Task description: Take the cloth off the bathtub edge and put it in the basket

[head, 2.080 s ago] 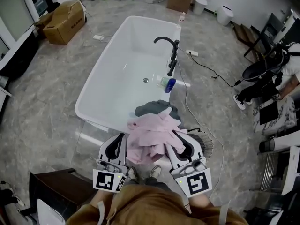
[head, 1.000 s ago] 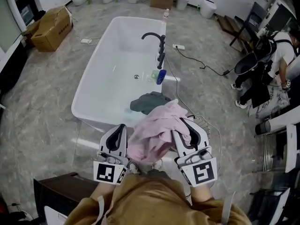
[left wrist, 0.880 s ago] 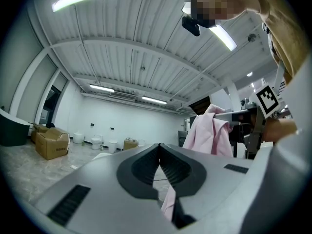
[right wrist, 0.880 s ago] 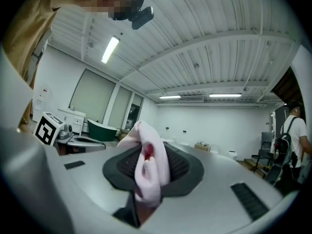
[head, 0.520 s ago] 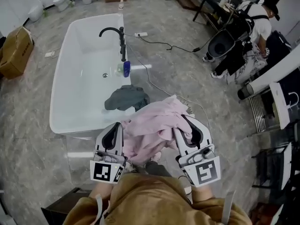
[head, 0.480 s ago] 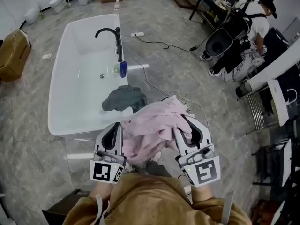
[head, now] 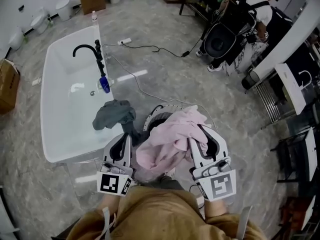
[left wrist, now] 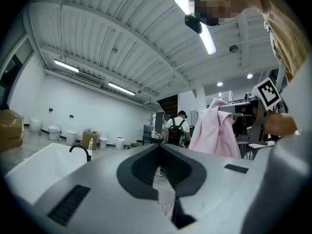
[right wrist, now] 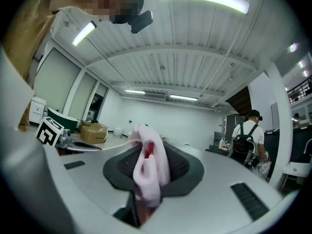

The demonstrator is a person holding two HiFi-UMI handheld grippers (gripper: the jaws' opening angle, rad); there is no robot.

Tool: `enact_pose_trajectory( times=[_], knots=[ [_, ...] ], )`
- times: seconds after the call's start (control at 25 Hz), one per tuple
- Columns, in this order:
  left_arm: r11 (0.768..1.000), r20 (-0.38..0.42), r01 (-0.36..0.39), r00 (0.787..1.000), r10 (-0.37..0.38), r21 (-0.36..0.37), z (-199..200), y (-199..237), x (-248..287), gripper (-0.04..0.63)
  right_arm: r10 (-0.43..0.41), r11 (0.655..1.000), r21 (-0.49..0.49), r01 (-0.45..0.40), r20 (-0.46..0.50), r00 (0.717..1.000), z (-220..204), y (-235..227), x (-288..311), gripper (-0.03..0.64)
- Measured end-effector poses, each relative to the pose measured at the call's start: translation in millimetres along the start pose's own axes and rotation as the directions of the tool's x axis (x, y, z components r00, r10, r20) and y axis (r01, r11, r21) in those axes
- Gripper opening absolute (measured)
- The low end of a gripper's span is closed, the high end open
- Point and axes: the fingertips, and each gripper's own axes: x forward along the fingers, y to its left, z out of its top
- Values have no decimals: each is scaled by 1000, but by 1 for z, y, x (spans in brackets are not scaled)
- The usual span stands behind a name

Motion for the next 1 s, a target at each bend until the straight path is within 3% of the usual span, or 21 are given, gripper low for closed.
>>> enact_pose_trajectory(
  times=[0.48,1.0],
  knots=[
    [999,17,7,1000,-8,37,9,-105,114,8,6,1000,27,-6,32,999,-26,-140,-23,89],
    [995,-8,84,996,-84,52,5,-114,159,8,-50,999,24,49,32,998,-29,-175,-4,89]
  ],
)
